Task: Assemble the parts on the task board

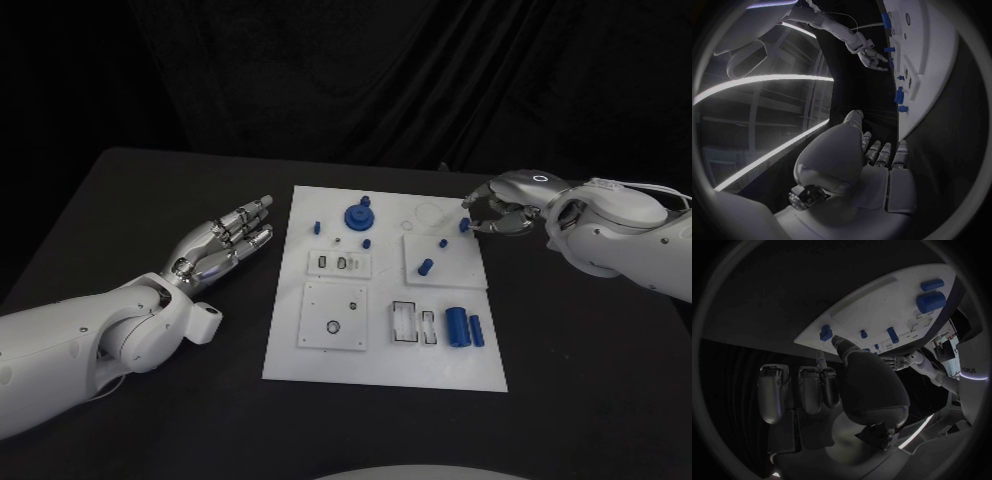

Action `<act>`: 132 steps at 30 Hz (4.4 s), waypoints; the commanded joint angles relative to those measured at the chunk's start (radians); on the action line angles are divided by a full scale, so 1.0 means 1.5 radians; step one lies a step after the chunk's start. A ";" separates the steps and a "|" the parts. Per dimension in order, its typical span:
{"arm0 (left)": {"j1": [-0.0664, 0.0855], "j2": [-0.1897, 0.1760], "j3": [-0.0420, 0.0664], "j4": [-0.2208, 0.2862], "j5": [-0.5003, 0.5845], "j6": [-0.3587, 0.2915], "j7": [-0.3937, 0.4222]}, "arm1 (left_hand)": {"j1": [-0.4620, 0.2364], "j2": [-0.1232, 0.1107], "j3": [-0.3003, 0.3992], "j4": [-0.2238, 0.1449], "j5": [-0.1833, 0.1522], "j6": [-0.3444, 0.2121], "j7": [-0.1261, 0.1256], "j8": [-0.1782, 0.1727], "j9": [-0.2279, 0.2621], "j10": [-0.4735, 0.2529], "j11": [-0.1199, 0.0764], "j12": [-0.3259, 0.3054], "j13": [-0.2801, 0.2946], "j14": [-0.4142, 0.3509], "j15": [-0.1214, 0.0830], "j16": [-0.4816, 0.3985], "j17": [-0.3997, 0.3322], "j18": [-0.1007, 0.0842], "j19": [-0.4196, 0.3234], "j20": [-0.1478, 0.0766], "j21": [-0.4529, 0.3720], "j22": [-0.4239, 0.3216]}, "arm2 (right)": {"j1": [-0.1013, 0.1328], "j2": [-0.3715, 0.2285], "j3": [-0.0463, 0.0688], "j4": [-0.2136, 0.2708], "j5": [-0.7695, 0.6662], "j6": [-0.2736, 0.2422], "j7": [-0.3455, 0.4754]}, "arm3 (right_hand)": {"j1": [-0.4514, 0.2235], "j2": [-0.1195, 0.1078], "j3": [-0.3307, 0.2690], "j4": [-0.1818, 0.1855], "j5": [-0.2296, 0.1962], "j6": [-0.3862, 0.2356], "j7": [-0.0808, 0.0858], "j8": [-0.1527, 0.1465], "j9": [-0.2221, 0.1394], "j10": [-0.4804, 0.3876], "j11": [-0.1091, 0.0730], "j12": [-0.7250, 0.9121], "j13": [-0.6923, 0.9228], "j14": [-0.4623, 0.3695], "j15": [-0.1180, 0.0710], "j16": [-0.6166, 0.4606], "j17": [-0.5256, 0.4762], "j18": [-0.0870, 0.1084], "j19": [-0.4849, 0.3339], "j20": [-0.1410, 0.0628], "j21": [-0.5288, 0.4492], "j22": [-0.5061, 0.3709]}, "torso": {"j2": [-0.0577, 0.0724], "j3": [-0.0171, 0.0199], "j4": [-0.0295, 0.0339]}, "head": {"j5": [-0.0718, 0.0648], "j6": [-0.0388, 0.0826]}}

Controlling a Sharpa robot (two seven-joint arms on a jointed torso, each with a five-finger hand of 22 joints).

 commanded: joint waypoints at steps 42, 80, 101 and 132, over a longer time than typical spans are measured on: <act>-0.003 0.000 0.000 -0.002 -0.001 0.014 0.067 | -0.003 0.006 0.007 -0.002 0.003 -0.003 0.005 0.002 0.000 -0.001 0.003 0.002 0.000 0.000 0.006 -0.002 -0.001 0.005 0.000 0.005 0.004 0.001 | -0.021 0.036 0.000 -0.045 -0.010 -0.001 -0.025 | 0.024 -0.010 -0.022 0.033 0.000 0.035 0.004 0.040 0.080 0.070 0.005 0.002 0.176 0.069 0.002 0.002 0.176 0.002 0.041 -0.001 -0.015 0.160 | -0.001 -0.0004 -0.0003 | 0.002 -0.008; -0.005 -0.006 0.000 -0.001 -0.001 0.015 0.065 | -0.004 0.006 0.009 -0.003 0.003 -0.004 0.005 0.002 0.000 0.000 0.005 0.002 0.000 0.000 0.007 -0.002 -0.001 0.005 0.001 0.007 0.004 0.001 | -0.023 0.033 0.002 -0.025 -0.010 -0.050 -0.020 | 0.057 0.026 -0.031 0.017 0.000 0.068 -0.012 0.124 0.251 0.070 -0.008 0.002 0.176 0.069 -0.009 0.002 0.176 0.002 0.041 -0.009 -0.015 0.159 | -0.002 -0.0006 -0.0004 | 0.007 -0.011; -0.005 -0.005 0.000 -0.001 -0.001 0.013 0.063 | -0.005 0.006 0.009 -0.003 0.003 -0.003 0.005 0.002 0.000 0.000 0.006 0.002 0.001 0.000 0.008 -0.002 -0.001 0.005 0.001 0.007 0.004 0.001 | 0.017 0.075 0.002 0.132 -0.041 -0.011 -0.059 | 0.048 0.032 -0.032 0.018 0.000 0.083 -0.023 0.137 0.269 0.070 -0.016 0.002 0.176 0.069 -0.014 0.002 0.176 -0.001 0.047 -0.014 -0.005 0.163 | -0.005 -0.0030 -0.0028 | 0.005 -0.010; -0.005 0.005 0.000 -0.008 -0.001 0.021 0.059 | -0.006 0.006 0.010 -0.003 0.003 -0.004 0.005 0.002 0.000 0.000 0.007 0.002 0.000 0.000 0.008 -0.002 -0.001 0.005 0.000 0.008 0.004 0.001 | -0.021 0.178 0.002 0.121 -0.121 0.051 -0.116 | 0.041 0.031 -0.032 0.012 0.000 0.080 -0.022 0.135 0.276 0.070 -0.017 0.002 0.176 0.069 -0.017 0.002 0.176 0.003 0.040 -0.018 -0.018 0.158 | -0.003 -0.0016 -0.0025 | 0.006 -0.024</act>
